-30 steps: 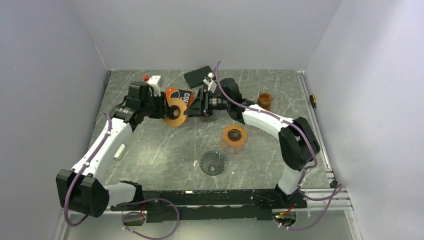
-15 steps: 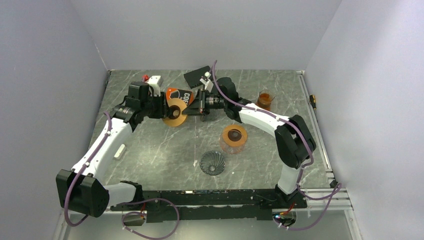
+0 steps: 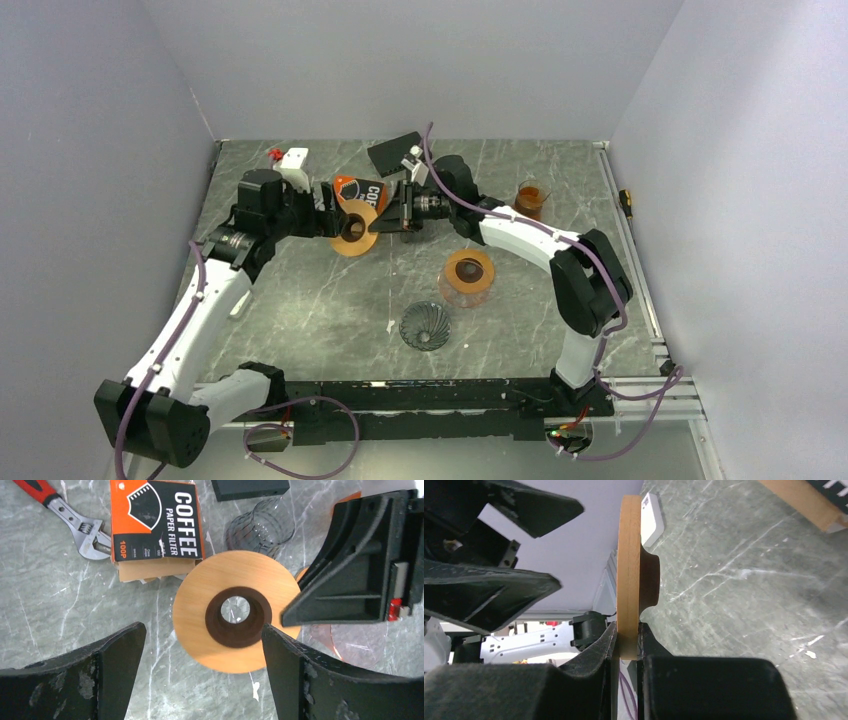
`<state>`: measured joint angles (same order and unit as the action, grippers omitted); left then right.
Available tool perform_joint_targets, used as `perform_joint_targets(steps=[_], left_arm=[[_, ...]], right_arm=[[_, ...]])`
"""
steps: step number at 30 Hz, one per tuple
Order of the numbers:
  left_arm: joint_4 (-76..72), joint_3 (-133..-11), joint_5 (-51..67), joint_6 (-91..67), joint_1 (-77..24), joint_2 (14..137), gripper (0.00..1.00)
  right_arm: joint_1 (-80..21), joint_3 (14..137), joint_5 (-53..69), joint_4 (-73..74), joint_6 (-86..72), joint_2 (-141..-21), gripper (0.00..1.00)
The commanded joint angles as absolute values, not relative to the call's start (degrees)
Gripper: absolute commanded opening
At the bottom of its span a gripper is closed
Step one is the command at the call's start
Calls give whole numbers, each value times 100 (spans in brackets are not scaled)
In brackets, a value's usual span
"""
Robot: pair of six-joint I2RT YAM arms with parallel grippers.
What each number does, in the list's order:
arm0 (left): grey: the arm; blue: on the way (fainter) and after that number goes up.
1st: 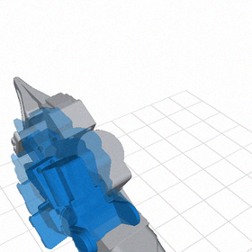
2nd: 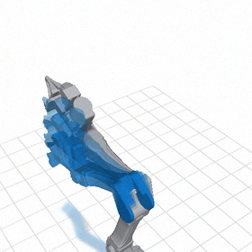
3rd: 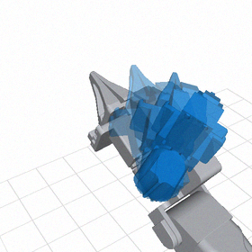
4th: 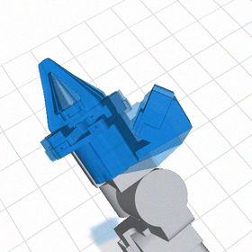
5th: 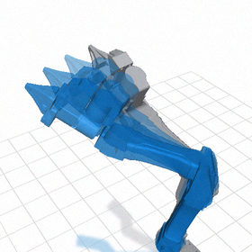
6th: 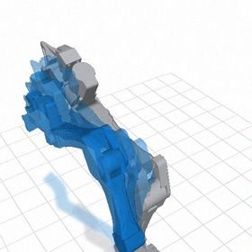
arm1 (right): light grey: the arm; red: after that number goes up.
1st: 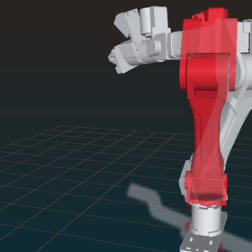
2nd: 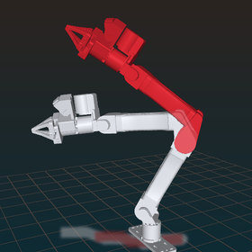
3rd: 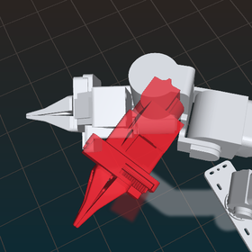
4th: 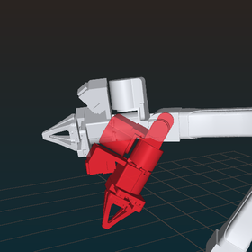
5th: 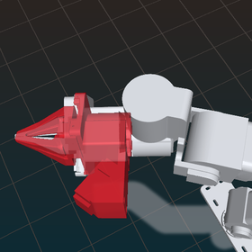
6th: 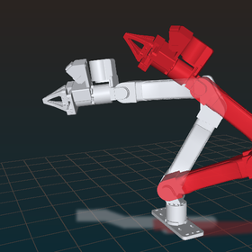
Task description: Place the coffee filter in the dripper
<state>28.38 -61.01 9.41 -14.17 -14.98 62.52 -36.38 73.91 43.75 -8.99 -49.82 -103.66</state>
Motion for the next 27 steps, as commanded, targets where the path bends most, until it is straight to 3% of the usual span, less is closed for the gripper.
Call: perform_joint_targets(steps=[1,6,16,27], left_arm=[[2445,-5974,959,-1458,-1503,5960,92],[2507,-5960,670,-1599,-1494,5922,98],[3074,-5993,25,-1746,-1494,5799,99],[3604,-5899,-360,-1937,-1494,5869,100]], right_arm=[[-3342,7301,4358,-883,-4673,-9985,0],[-2954,7097,4456,-506,-4393,-9638,0],[-1920,6613,4765,-146,-4233,-9135,0],[-1511,7045,5273,-487,-4768,-9980,0]])
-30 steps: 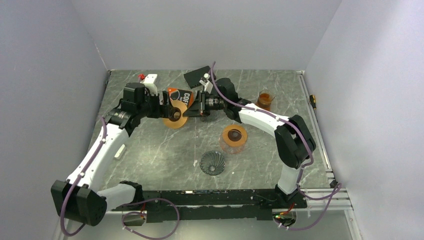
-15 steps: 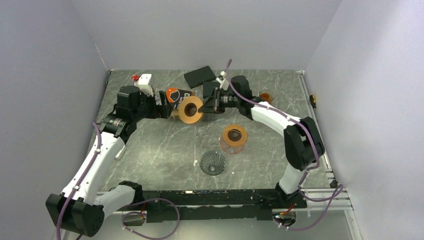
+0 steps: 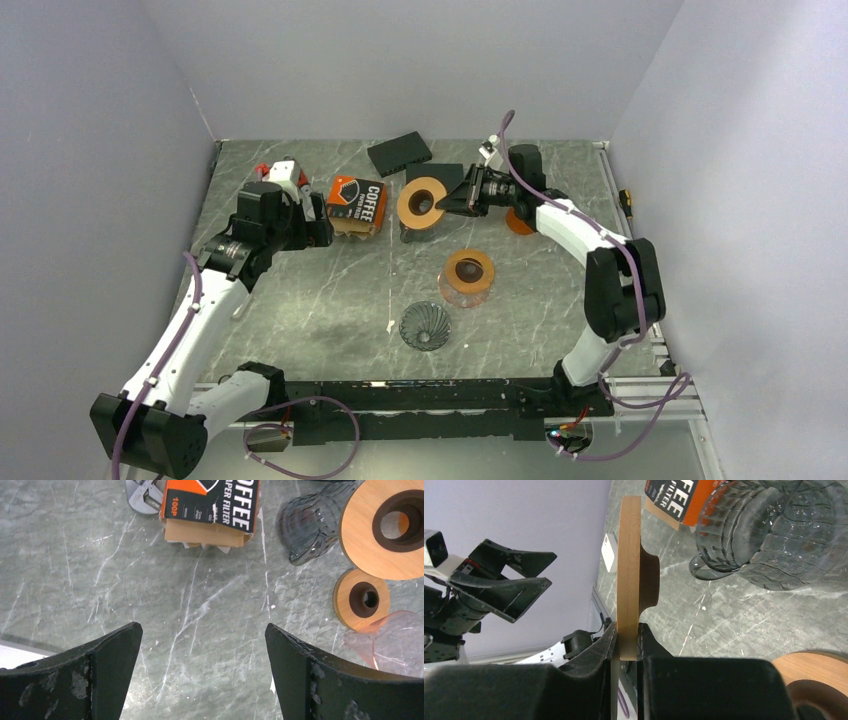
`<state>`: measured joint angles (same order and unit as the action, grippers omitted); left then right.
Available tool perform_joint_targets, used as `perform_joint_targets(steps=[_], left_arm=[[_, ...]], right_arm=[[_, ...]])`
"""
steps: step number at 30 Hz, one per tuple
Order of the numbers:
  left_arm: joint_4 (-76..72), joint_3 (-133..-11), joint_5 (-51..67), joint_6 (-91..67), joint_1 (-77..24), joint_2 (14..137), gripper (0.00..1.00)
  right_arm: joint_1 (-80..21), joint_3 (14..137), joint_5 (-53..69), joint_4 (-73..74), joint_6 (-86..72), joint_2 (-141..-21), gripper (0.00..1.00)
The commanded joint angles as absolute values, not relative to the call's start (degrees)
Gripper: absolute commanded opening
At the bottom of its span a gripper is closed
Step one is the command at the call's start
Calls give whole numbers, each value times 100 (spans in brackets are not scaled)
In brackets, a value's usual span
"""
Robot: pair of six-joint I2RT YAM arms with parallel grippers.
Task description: Place the coffee filter in the dripper
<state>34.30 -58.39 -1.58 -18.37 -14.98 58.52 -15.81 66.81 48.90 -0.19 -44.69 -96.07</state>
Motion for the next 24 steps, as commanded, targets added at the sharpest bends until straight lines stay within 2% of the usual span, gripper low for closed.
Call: perform_joint_targets(steps=[1,24], left_arm=[[3596,-5898,-372,-1934,-1494,5879,100],[3633,-5937,-262,-1916,-1494,5994,99]], right_arm=[[-1497,7132,5304,-471,-4795,-10120,0],[-1160,7532,5632,-1477,-5715,-11358,0]])
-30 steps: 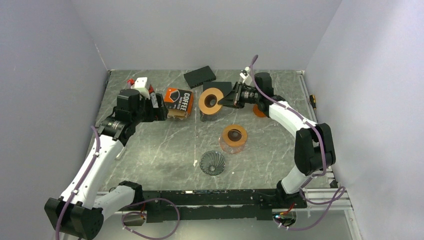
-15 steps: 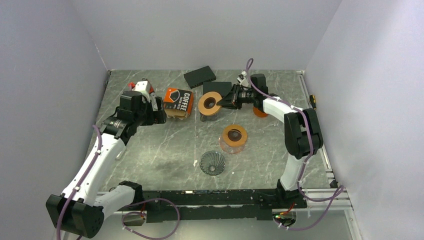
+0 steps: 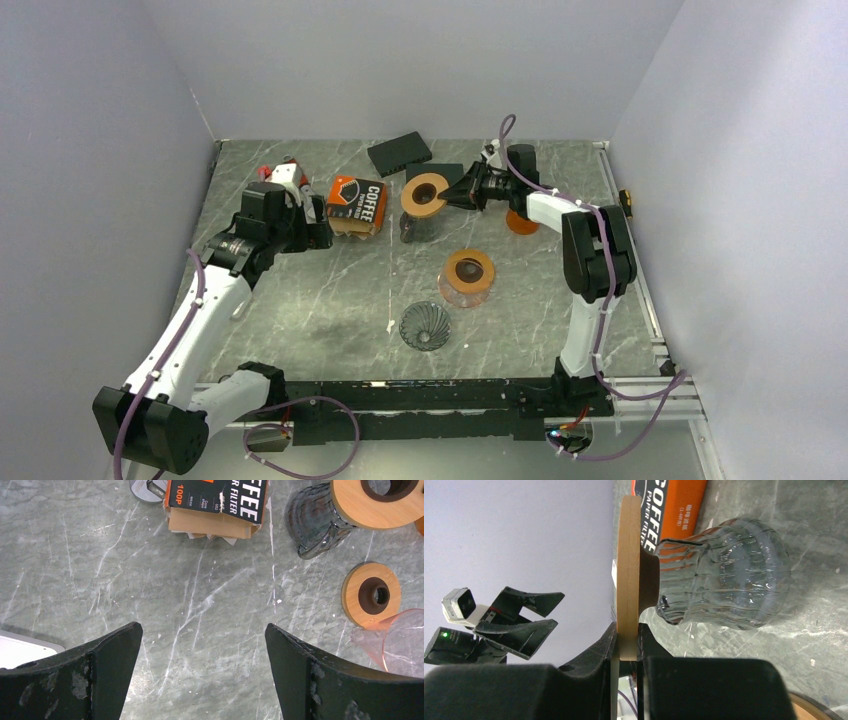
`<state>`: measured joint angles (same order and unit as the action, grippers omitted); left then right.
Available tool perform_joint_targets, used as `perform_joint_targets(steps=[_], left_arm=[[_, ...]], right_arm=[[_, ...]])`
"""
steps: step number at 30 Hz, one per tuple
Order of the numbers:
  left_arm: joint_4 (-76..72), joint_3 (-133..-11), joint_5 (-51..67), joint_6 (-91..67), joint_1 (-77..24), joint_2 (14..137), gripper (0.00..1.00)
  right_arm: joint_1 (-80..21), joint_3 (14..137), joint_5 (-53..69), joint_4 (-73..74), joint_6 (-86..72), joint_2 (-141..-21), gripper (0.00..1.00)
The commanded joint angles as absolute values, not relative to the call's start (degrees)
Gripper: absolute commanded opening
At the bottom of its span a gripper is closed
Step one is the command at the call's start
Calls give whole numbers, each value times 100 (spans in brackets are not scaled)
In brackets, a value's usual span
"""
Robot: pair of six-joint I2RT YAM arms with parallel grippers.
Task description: Place the coffee filter in the dripper
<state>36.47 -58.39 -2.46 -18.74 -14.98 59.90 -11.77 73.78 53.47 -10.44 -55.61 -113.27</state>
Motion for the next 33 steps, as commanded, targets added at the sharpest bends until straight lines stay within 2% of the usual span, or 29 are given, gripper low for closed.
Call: perform_joint_targets(steps=[1,6,10,19,26,33], left_arm=[[3618,-5928,-257,-1917,-1494,5994,100],[3612,-5932,-207,-1924,-1494,5994,100],[3600,-5925,-209,-1920,-1494,5965,100],[3606,-5941,-128,-1898,-1494,6003,99],[3595,-5925,-97,-1894,-1494,5995,99],[3568,-5914,-79,-1887,-1494,5990,100]], right_arm=[[-1160,7532,5638,-1462,-5713,-11380,0],[-1160,7429,5648,-1606,-5773,-11434,0],[-1160,7396,5632,-1597,-5760,-11499,5],[-1160,7434,5574,-1260,-5552,-11554,25],[-1160,7422,5416,-921,-5273,-11475,47],[-1160,7618,5094,-57,-4608,-11344,55]])
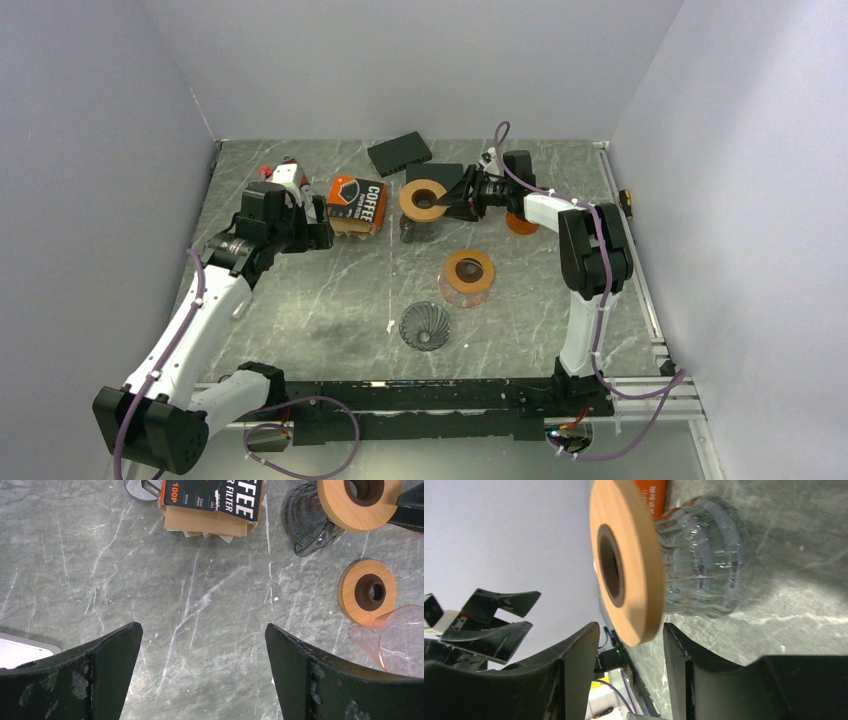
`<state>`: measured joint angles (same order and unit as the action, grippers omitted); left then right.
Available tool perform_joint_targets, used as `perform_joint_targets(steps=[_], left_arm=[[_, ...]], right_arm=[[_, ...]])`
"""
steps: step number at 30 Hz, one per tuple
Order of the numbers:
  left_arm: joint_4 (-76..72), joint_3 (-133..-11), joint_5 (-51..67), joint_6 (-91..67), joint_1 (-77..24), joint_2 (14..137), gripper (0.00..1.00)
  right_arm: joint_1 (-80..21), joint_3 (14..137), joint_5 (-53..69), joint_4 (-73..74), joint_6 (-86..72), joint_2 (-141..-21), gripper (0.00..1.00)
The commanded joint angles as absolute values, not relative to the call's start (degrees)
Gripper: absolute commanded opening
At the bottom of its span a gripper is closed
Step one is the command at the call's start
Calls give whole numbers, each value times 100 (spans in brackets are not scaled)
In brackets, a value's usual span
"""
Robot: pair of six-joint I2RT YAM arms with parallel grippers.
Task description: Place the coffee filter in the dripper
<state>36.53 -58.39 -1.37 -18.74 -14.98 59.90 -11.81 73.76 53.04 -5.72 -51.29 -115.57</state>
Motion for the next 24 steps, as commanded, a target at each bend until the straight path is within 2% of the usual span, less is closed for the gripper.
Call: perform_joint_targets(steps=[1,16,24], left_arm=[[3575,-5921,-79,-1882,-1494,5990,100],[3569,-5900,-65,-1892,-1494,5968,100],[3594,-5895,-131,-1905,-1494,5888,100]], right_arm=[[-1165,7651,5049,49,-4529,-11332,56],[-1524,8440,4443,1509,-3498,-11364,59],[-1570,8542,4392,1765,-3327,-11366,60]])
